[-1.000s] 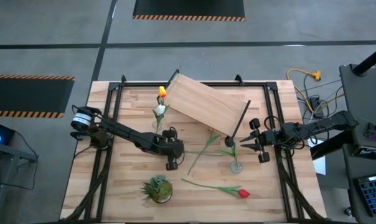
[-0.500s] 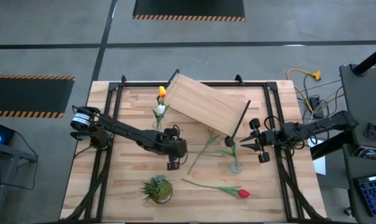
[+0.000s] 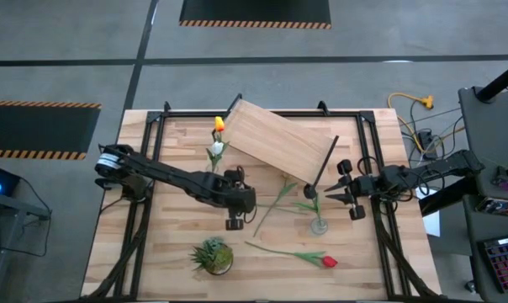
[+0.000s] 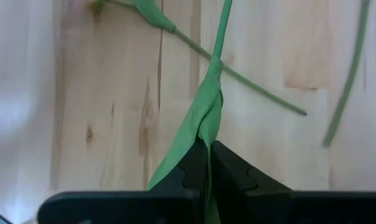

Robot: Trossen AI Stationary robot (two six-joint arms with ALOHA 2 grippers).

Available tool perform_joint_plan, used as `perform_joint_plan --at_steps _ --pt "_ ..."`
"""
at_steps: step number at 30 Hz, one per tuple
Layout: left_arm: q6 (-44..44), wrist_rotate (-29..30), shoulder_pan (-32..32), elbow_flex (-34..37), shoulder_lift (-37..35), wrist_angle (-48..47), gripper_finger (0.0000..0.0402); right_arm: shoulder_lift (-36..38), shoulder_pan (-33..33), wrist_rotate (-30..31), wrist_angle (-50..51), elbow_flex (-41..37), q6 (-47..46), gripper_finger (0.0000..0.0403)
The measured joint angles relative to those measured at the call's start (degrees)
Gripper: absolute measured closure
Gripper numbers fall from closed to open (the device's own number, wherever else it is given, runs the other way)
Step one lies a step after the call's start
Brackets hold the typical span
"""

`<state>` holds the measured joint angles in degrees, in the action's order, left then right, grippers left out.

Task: Pick and place flowers into a vace then onto a shelf
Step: Put the dark red tulip into the left transparent vase

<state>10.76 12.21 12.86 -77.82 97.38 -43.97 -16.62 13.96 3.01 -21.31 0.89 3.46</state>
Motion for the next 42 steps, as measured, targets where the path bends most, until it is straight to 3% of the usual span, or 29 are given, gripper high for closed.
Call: perform_joint_plan --at_steps 6,20,28,33,37,42 --pt "-0.94 -0.17 0.42 -4.7 0.0 -3.82 0.0401 0.03 0.0 0.01 -0.51 0.0 -0.01 0.0323" --pt "-3.75 0.17 0.61 -15.92 -0.02 -14.87 0.0401 0.0 0.02 -0.01 -4.92 0.0 0.18 0.0222" --pt "-4.92 0.17 0.61 -18.85 -0.02 -18.92 0.0401 -0.02 0.02 -0.01 -7.86 0.26 2.52 0.0204" --pt "-4.92 0.17 0.61 -20.13 -0.02 -20.72 0.0401 -0.22 0.02 -0.01 -7.57 4.3 1.46 0.0204" --pt "-5.91 1.24 0.59 -21.48 -0.02 -22.47 0.0401 -2.11 0.0 0.0 -0.66 10.95 0.93 0.0203" --pt "-7.16 4.91 0.43 -24.54 -0.02 -26.17 0.0401 -7.08 0.0 -0.01 18.95 24.04 3.09 0.0203"
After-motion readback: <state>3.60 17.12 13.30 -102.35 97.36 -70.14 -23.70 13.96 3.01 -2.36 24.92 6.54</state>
